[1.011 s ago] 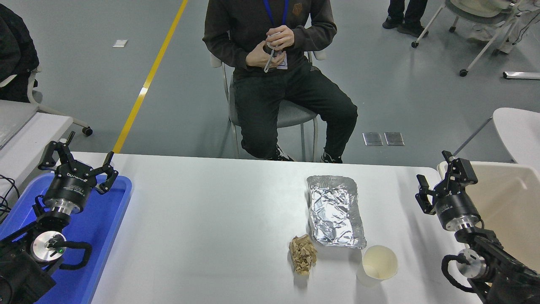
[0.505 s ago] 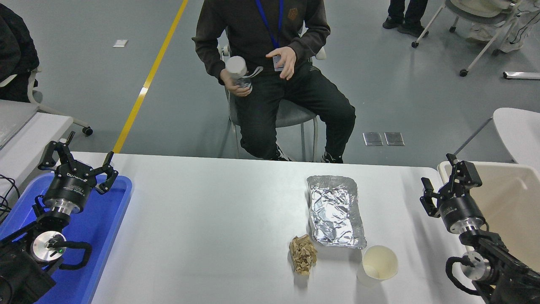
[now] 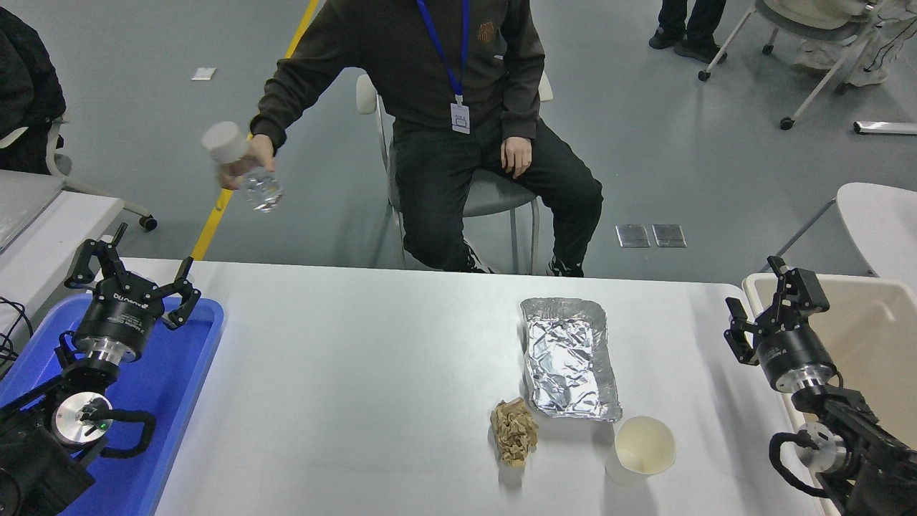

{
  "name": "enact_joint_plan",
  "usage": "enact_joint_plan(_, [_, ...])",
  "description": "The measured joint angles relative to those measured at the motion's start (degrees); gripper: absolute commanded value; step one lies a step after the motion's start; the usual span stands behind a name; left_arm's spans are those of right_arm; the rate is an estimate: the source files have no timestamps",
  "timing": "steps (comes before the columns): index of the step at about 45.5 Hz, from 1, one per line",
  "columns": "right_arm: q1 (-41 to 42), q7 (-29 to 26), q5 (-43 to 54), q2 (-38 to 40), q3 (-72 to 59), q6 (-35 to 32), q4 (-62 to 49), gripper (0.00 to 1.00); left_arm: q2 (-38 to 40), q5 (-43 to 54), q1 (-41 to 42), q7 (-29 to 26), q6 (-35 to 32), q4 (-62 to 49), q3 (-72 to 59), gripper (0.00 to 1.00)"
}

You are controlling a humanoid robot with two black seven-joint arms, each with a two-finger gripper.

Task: Clean the table surface

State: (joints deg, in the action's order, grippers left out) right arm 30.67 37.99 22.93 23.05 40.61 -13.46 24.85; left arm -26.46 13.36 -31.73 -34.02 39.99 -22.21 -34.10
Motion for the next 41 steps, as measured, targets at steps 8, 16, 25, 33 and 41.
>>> enact_joint_plan(8, [5.0, 0.0, 0.3, 5.0, -11.7, 0.1, 0.0, 1.0, 0.0, 0.0, 0.0, 0.0, 0.0, 0.0, 0.0, 1.0])
enact_joint_plan(16, [11.5, 0.2, 0.6, 9.9, -27.2, 0.2, 0.2, 1.0, 0.0, 0.0, 0.0, 0.0, 0.0, 0.0, 0.0, 1.0])
enact_joint_plan(25, [19.6, 2.0, 5.4, 14.2, -44.6, 0.0, 1.5, 1.0, 0.0, 0.0, 0.0, 0.0, 0.0, 0.0, 0.0, 1.0])
enact_joint_plan(33, [26.0, 5.8, 14.6, 17.1, -53.2, 0.1, 3.2, 1.0, 0.0, 0.0, 0.0, 0.0, 0.0, 0.0, 0.0, 1.0])
enact_joint_plan(41, [32.2, 9.5, 26.5, 21.4, -57.1, 0.3, 10.4, 1.0, 0.0, 0.0, 0.0, 0.0, 0.0, 0.0, 0.0, 1.0])
